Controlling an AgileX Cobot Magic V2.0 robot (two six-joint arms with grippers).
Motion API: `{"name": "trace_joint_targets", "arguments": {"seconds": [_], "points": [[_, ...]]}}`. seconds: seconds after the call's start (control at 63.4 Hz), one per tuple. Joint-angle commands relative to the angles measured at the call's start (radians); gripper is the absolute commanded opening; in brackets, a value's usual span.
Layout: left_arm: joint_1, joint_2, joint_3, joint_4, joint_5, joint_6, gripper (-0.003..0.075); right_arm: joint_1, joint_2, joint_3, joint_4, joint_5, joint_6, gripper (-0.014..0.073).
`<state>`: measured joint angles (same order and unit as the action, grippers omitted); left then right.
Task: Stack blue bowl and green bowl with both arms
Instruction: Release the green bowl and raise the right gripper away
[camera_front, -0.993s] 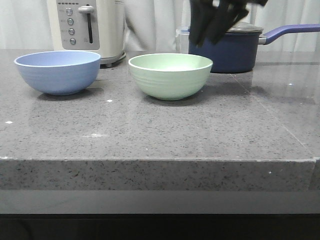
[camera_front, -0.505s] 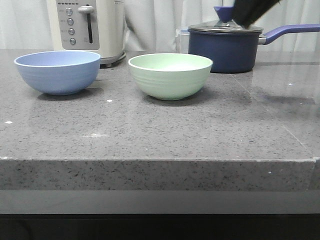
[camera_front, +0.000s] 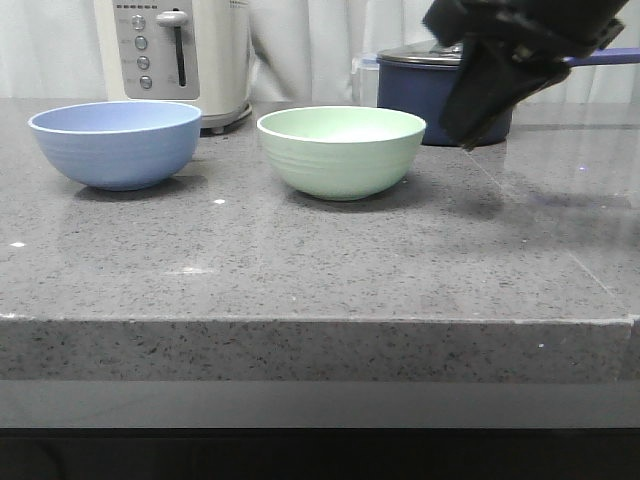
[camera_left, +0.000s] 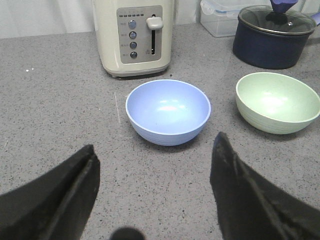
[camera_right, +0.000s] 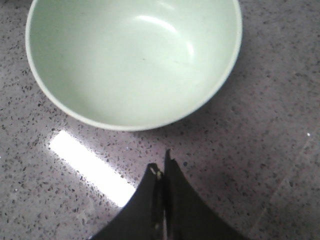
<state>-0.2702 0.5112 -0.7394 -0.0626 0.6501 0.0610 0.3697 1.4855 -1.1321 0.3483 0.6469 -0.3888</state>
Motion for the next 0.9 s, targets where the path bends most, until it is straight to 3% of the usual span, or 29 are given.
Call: {"name": "trace_joint_targets", "arguments": {"seconds": [0.0, 0.284, 0.883], "points": [[-0.008, 0.010, -0.025, -0.011, -0.077, -0.001, 0.0472, -0.002, -0.003, -0.023, 0.036, -0.058, -0.037, -0.0059], [-0.008, 0.010, -0.025, -0.011, -0.077, -0.001, 0.0472, -0.002, 0.017, -0.023, 0.032, -0.136, -0.037, -0.0064], [-0.008, 0.010, -0.025, -0.011, -0.064, -0.001, 0.0472, -0.002, 0.017, -0.023, 0.032, -0.135, -0.037, -0.0064]]}}
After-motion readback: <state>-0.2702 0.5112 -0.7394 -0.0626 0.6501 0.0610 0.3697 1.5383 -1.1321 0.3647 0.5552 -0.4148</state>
